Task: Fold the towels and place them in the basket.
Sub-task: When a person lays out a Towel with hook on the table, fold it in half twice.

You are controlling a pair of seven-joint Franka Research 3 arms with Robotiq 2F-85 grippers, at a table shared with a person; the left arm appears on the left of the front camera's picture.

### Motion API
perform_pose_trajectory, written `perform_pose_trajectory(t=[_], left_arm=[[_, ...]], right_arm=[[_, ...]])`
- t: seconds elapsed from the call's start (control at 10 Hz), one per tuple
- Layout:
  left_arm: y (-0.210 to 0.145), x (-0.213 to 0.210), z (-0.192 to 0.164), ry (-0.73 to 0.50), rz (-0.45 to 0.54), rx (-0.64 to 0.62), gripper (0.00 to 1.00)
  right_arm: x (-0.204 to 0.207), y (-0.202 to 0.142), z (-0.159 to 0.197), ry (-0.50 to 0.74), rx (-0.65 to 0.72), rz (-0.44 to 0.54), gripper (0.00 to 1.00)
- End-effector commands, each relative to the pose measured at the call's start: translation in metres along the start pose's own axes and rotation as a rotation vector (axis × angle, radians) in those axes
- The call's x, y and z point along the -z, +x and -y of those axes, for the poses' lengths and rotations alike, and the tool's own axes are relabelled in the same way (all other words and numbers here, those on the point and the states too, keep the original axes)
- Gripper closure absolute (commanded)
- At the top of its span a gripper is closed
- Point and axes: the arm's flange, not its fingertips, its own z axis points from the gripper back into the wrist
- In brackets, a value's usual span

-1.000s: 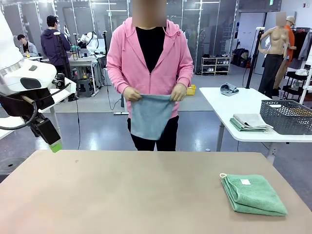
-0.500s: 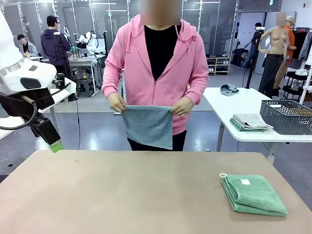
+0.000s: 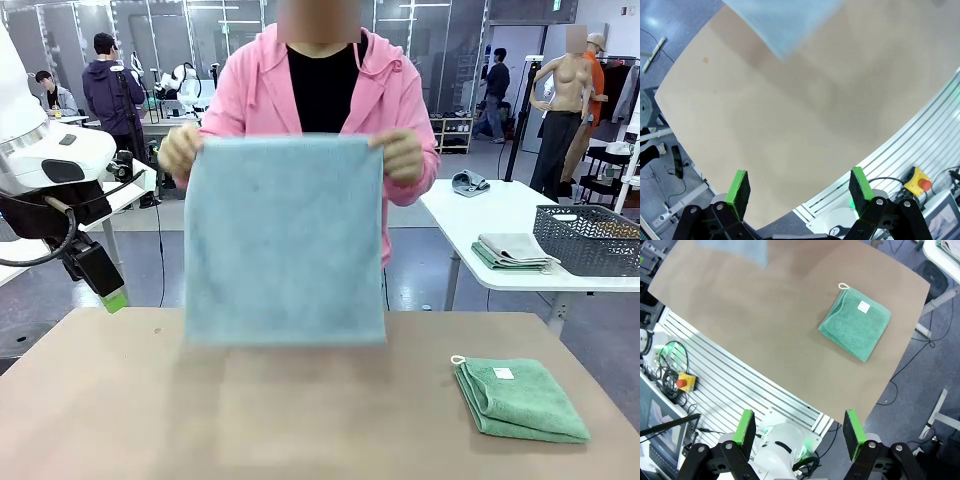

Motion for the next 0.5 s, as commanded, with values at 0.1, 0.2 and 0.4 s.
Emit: perform_pose_trajectory(t=[0.1, 0.2, 0.4], left_arm=[[0.0031, -0.0023, 0.0008, 0.015, -0.001, -0.015, 0.0], [0.0031, -0.0023, 0.0008, 0.015, -0.001, -0.015, 0.0], [0.0031, -0.0023, 0.0008, 0.015, -0.001, -0.015, 0.0]], right_arm=[[-0.0014, -0.0017, -0.0008, -0.003, 0.016, -0.011, 0.12], [-0.0014, -0.0017, -0.0008, -0.003, 0.016, -0.011, 0.12], [-0.0014, -0.0017, -0.0008, -0.003, 0.016, -0.011, 0.12]])
